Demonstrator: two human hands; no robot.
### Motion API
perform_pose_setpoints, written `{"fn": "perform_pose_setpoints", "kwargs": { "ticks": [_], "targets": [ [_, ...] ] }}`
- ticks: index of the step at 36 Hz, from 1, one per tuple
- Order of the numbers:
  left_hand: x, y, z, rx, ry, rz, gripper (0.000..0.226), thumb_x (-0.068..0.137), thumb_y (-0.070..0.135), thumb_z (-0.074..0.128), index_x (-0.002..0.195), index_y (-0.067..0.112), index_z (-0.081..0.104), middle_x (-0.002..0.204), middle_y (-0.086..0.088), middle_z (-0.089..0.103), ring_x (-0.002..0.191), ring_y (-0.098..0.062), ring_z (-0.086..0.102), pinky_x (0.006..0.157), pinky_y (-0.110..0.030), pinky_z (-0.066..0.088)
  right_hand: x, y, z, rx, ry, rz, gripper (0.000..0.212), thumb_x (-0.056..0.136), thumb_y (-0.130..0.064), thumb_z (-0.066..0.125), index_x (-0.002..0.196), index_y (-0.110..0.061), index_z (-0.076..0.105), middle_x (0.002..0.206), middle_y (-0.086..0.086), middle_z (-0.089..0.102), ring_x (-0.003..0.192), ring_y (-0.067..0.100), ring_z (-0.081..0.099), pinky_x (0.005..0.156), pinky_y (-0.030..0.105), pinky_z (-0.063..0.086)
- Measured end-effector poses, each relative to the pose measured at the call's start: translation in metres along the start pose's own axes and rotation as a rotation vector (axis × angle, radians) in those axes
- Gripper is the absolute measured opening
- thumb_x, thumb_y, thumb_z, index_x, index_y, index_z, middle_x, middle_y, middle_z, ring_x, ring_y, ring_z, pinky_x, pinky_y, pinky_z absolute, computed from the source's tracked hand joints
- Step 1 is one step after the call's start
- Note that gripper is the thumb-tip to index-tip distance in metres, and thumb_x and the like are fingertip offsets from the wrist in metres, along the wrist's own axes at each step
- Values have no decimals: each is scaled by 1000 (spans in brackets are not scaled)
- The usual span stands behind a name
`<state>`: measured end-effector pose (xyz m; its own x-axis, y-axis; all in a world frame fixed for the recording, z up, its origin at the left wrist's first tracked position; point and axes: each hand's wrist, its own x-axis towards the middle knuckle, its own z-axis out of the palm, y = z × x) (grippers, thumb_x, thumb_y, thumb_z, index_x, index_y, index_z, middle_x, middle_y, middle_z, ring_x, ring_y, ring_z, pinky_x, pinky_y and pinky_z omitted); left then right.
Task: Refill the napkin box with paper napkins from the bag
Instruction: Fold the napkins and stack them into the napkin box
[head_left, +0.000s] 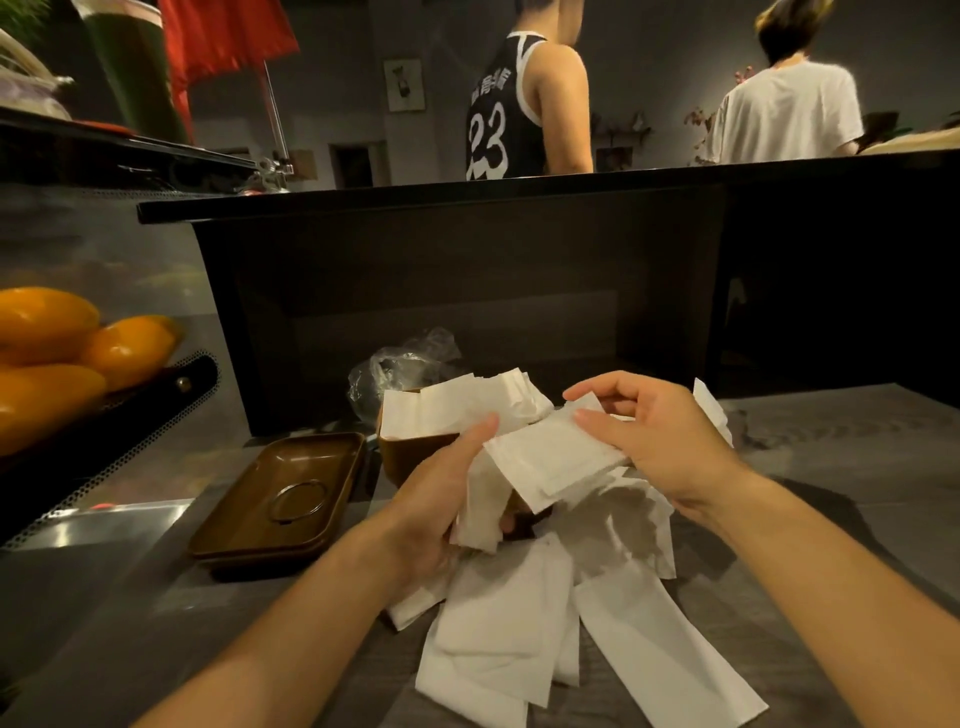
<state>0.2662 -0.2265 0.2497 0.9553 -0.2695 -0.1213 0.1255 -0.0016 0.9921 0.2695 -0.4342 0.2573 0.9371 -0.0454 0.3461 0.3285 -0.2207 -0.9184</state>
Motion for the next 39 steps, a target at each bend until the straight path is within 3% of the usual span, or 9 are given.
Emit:
{"fn": "perform_pose_setpoints", "kwargs": {
  "ticks": [5, 9, 11, 17, 22, 26, 29, 34, 39],
  "targets": [
    [-1, 3, 2, -4, -21, 45, 50, 70, 43, 76, 117, 34, 60, 111, 0, 72, 104, -23, 67, 79, -38, 58, 0, 7, 5, -180, 56, 10, 19, 94, -15, 69, 101, -33, 72, 103, -8, 67, 101, 14, 63, 81, 30, 58],
    [4, 1, -1, 75, 99, 76, 59, 77, 17, 84, 130, 23, 57, 118, -2, 67, 110, -23, 63, 98, -52, 54, -2, 2, 0, -209, -115, 41, 24, 93, -14, 70, 105, -35, 70, 91, -11, 68, 91, 7, 65, 86, 31, 57],
    [5, 0, -3, 111, 123, 108, 58, 76, 19, 85, 127, 23, 58, 117, -2, 67, 109, -23, 65, 97, -53, 55, -5, 0, 0, -236, -270, 50, 24, 92, -15, 71, 106, -34, 70, 78, -8, 67, 81, 4, 66, 87, 28, 56],
    [5, -4, -3, 124, 18, 219, 53, 69, 24, 87, 116, 27, 65, 102, 5, 75, 97, -16, 72, 81, -36, 62, -10, -3, 7, -346, -402, -42, 25, 86, -38, 77, 110, -40, 69, 101, -22, 69, 98, -4, 64, 83, 18, 55],
    [4, -4, 0, 47, 12, 229, 32, 83, 18, 78, 108, 33, 63, 97, 7, 73, 92, -15, 71, 74, -32, 60, -11, -7, 5, -334, -411, 37, 18, 88, -37, 75, 106, -33, 70, 96, -14, 72, 91, 2, 69, 78, 22, 59],
    [-1, -1, 5, -60, -10, 141, 25, 97, 29, 59, 122, 30, 61, 109, -2, 72, 103, -23, 67, 82, -37, 57, -10, -10, 3, -311, -292, 64, 9, 92, -40, 70, 94, -32, 73, 88, -14, 71, 84, 4, 69, 71, 21, 55],
    [-6, 0, 7, -98, -88, 144, 20, 96, 44, 51, 111, 38, 64, 96, 5, 77, 95, -19, 72, 80, -36, 58, -7, -11, 5, -56, -180, 165, 15, 93, -35, 69, 105, -28, 74, 102, -8, 75, 100, 16, 71, 89, 38, 59],
    [-5, -5, 11, -40, -183, 164, 55, 80, 46, 78, 131, 37, 60, 118, 3, 73, 111, -22, 69, 98, -46, 55, -10, -13, 13, -15, -295, 212, 22, 95, -23, 68, 114, -33, 69, 103, -9, 77, 99, 14, 73, 90, 36, 60],
    [-2, -7, 13, -3, -170, 139, 51, 78, 41, 76, 127, 36, 59, 115, 0, 73, 106, -21, 71, 95, -43, 57, -12, -9, 22, -99, -349, 214, 26, 98, -21, 64, 123, -29, 67, 100, -5, 78, 98, 15, 74, 90, 39, 60]
  ]
}}
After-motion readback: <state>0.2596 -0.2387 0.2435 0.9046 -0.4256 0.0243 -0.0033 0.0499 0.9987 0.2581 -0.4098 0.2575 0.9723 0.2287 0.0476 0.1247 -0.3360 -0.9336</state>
